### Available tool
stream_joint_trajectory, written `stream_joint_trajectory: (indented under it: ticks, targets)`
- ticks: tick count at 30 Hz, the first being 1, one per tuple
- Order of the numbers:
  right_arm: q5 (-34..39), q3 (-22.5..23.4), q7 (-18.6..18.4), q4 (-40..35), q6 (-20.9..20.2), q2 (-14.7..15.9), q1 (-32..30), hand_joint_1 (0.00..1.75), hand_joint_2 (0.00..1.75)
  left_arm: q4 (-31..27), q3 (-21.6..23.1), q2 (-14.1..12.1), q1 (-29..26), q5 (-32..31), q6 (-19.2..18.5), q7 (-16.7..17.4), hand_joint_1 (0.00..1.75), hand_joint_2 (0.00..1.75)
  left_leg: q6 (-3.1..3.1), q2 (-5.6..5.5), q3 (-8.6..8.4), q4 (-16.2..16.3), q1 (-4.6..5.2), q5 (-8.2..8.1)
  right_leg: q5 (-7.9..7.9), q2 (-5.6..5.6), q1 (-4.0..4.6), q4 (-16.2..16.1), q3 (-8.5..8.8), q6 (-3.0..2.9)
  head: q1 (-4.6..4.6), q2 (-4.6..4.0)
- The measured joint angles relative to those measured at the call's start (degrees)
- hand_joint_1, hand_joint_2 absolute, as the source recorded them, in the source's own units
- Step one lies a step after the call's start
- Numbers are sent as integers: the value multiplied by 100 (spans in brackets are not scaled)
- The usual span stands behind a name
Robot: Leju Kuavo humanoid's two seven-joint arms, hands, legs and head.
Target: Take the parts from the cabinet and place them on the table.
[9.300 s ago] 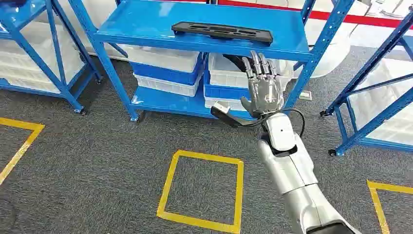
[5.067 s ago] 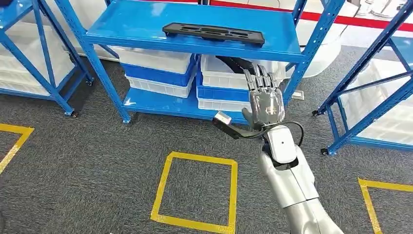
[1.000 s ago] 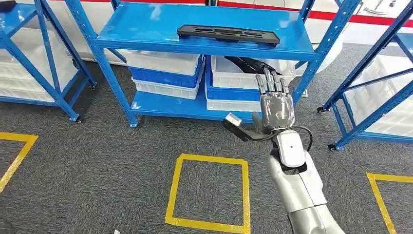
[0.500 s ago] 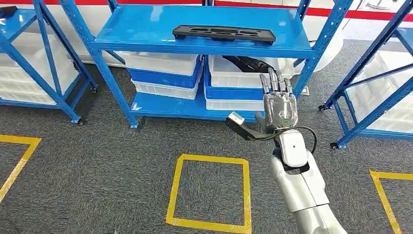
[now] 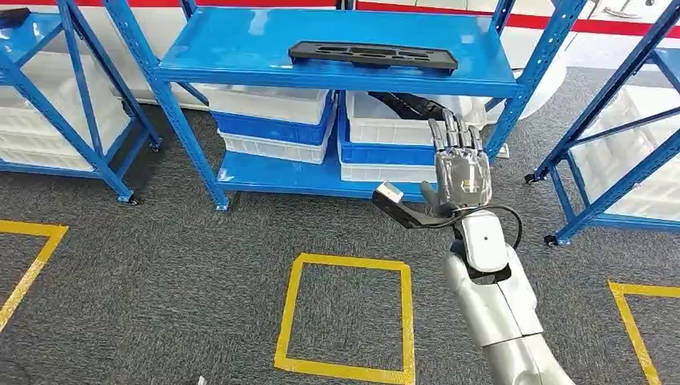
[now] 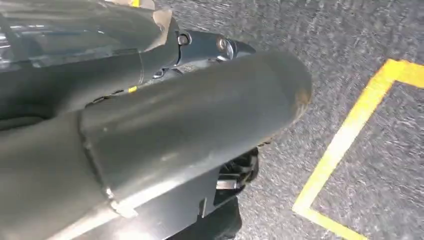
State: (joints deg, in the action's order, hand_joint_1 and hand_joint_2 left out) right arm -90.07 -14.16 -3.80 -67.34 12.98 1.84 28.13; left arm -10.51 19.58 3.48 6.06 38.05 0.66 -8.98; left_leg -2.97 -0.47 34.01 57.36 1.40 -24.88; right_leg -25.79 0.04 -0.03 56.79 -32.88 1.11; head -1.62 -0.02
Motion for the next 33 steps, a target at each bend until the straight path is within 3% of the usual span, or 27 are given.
stream_joint_trajectory:
  ticks: [28,33]
  targets:
    - [0,-103,112,352,131,-188,253,0,175,2,-208,-9,-38,136,26,-79,0,0,0,0,5,0,5,0,0,0,-16,0,1,1,-2,0]
    - [0,-105,112,398,138,-190,280,0,175,2,-208,-4,-37,-24,474,-282,0,0,0,-1,5,0,5,0,0,-1,-16,0,1,1,0,0]
